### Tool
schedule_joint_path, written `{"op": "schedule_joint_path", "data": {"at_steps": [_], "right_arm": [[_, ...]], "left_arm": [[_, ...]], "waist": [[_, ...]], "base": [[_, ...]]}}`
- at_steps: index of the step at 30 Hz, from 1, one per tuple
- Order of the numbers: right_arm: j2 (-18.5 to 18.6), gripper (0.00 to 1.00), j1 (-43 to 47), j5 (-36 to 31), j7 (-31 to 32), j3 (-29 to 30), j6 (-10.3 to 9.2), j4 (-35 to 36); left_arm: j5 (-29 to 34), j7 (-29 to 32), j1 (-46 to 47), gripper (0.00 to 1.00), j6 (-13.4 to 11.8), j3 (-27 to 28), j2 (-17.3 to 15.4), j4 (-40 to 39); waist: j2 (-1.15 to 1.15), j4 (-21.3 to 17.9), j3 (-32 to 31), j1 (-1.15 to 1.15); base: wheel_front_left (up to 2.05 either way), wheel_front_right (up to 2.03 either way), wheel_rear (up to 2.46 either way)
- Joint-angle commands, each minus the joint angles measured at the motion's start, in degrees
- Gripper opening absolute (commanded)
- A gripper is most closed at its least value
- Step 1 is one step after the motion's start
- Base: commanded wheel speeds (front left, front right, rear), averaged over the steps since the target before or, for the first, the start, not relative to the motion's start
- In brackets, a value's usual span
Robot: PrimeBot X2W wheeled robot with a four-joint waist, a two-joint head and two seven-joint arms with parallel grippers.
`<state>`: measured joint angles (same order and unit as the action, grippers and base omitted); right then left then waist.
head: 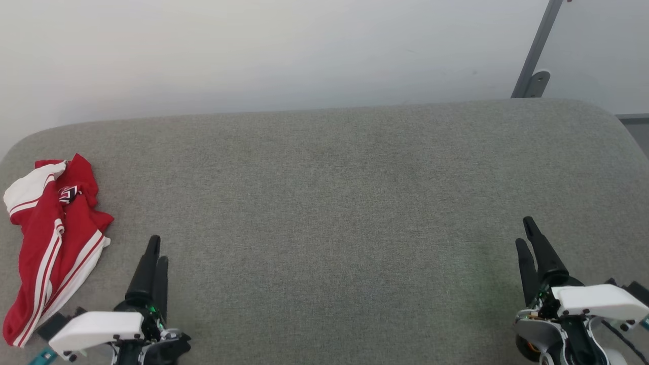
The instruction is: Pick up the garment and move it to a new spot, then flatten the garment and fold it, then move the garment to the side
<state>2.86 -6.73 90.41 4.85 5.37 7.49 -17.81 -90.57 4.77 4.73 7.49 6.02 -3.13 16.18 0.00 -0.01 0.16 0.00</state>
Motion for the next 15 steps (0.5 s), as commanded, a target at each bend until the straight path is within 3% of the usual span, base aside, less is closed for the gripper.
{"op": "schedule_joint_path", "data": {"at_steps": [1,15], "right_arm": [[1.0,1.0,-2.8,-2.0,-1.2,-1.0,0.0,0.1],[3.9,1.0,-6.3,-14.2,-5.1,-4.6,0.0,-2.7]], "left_arm": [[2.7,-1.3,2.6,1.0,0.0,-0.7,-1.3,-1.0],[18.5,-5.0,4.0,1.0,-1.0,-2.5,-4.0,-0.2]], "waist": [[0.0,0.0,0.0,0.0],[0.0,0.0,0.0,0.0]], "base": [[0.0,0.0,0.0],[0.0,0.0,0.0]]}}
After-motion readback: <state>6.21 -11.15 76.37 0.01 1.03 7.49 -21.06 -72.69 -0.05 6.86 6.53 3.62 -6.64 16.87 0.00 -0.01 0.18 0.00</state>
